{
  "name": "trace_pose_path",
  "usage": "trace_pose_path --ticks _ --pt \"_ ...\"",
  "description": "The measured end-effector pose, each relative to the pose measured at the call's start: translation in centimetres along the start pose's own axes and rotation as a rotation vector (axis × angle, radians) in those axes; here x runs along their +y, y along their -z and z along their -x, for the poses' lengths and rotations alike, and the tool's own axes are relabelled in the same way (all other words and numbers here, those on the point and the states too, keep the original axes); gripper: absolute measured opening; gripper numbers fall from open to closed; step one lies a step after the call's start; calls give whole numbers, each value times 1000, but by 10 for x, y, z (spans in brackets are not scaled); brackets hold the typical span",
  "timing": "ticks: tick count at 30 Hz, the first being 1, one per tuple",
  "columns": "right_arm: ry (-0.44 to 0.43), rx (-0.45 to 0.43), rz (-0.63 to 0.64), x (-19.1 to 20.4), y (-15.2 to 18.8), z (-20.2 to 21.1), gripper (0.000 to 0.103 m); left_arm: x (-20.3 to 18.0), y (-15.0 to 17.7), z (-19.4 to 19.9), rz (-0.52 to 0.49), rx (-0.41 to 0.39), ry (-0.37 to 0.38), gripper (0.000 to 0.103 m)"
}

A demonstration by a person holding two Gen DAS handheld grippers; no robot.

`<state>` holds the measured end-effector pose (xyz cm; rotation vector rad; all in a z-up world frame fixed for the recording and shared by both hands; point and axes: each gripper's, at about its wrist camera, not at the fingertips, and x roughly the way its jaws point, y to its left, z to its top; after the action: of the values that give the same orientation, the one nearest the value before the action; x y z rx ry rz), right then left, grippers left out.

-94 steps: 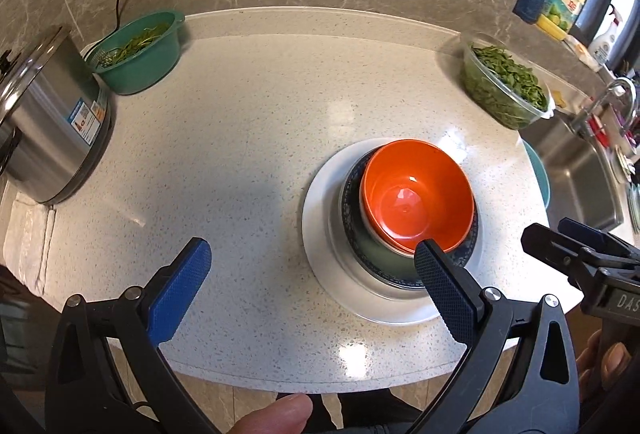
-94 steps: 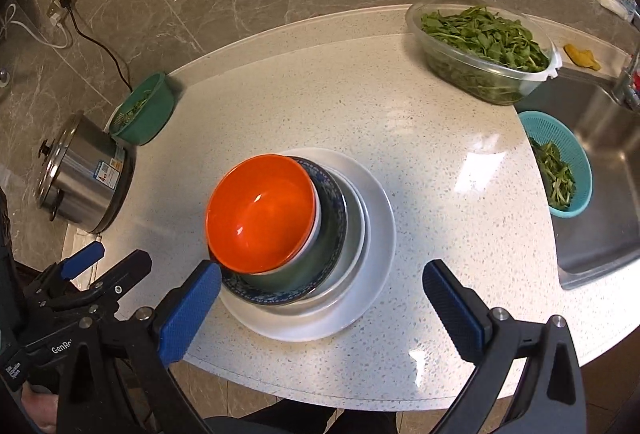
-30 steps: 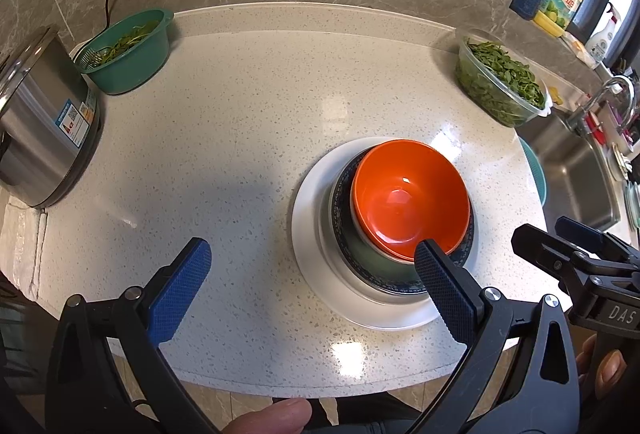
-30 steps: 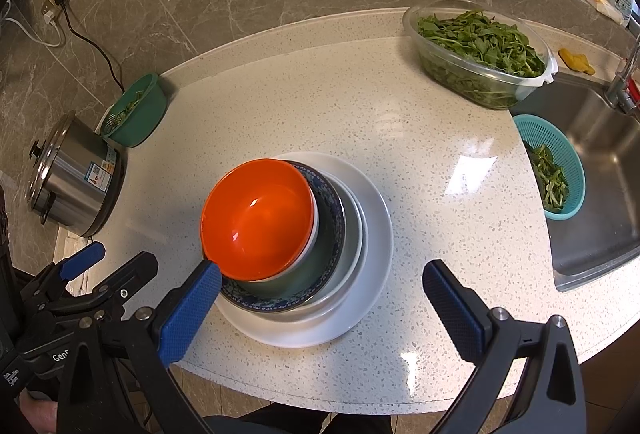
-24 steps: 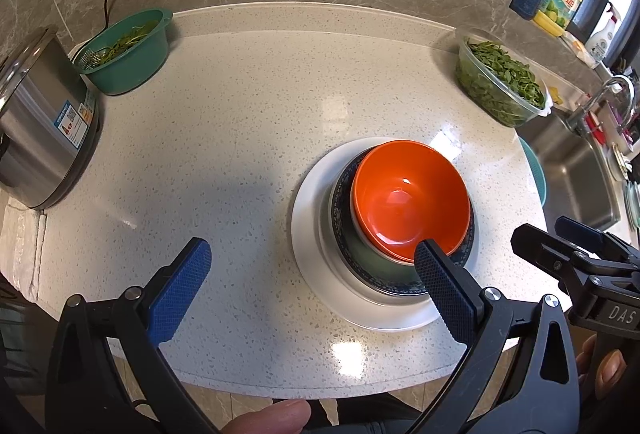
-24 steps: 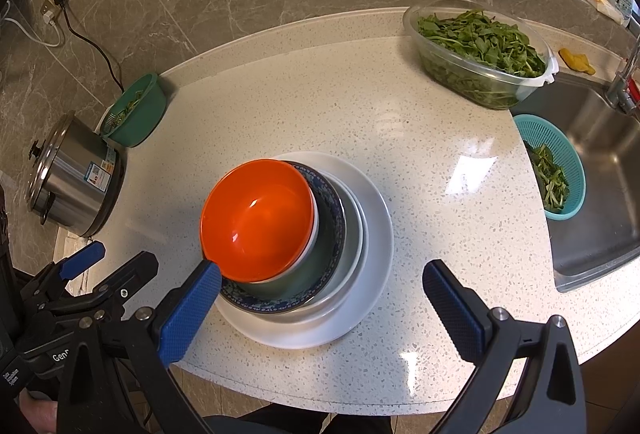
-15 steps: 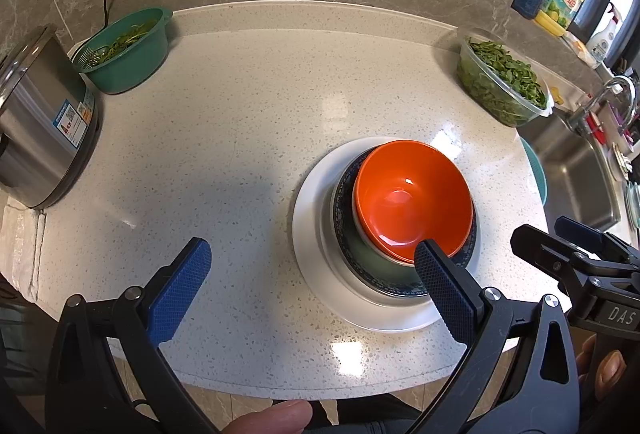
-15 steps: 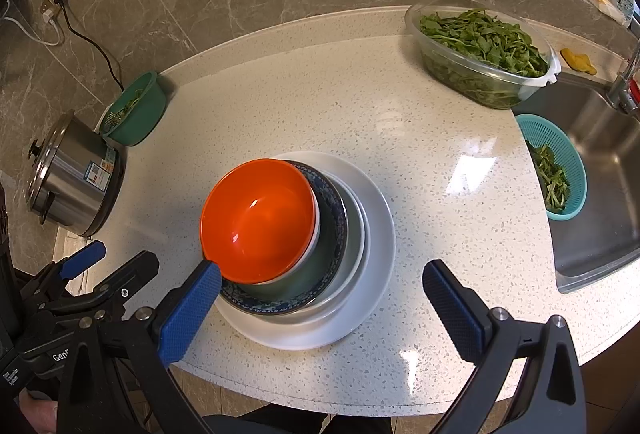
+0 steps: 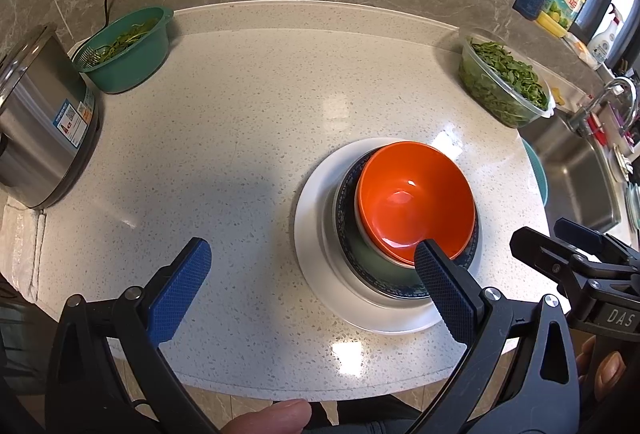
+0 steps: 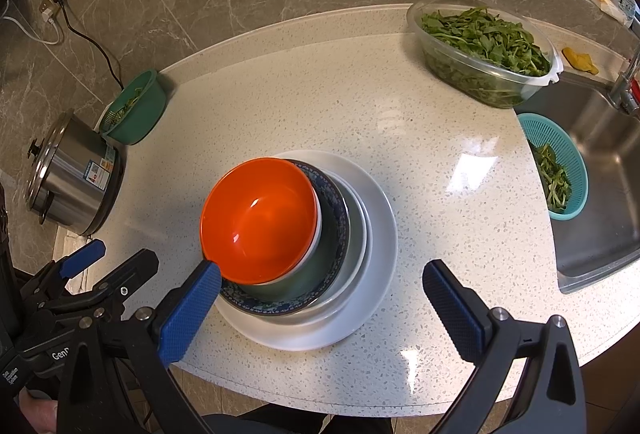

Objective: Organize plates and bowls

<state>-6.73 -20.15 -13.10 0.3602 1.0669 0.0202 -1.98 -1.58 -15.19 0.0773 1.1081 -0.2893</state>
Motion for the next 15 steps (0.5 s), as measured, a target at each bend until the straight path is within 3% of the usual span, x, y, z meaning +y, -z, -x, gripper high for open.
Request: trace_pose_path --ticks 15 --pt "-4 7 5 0 -2 -3 103 -2 1 -1 6 1 -2 103"
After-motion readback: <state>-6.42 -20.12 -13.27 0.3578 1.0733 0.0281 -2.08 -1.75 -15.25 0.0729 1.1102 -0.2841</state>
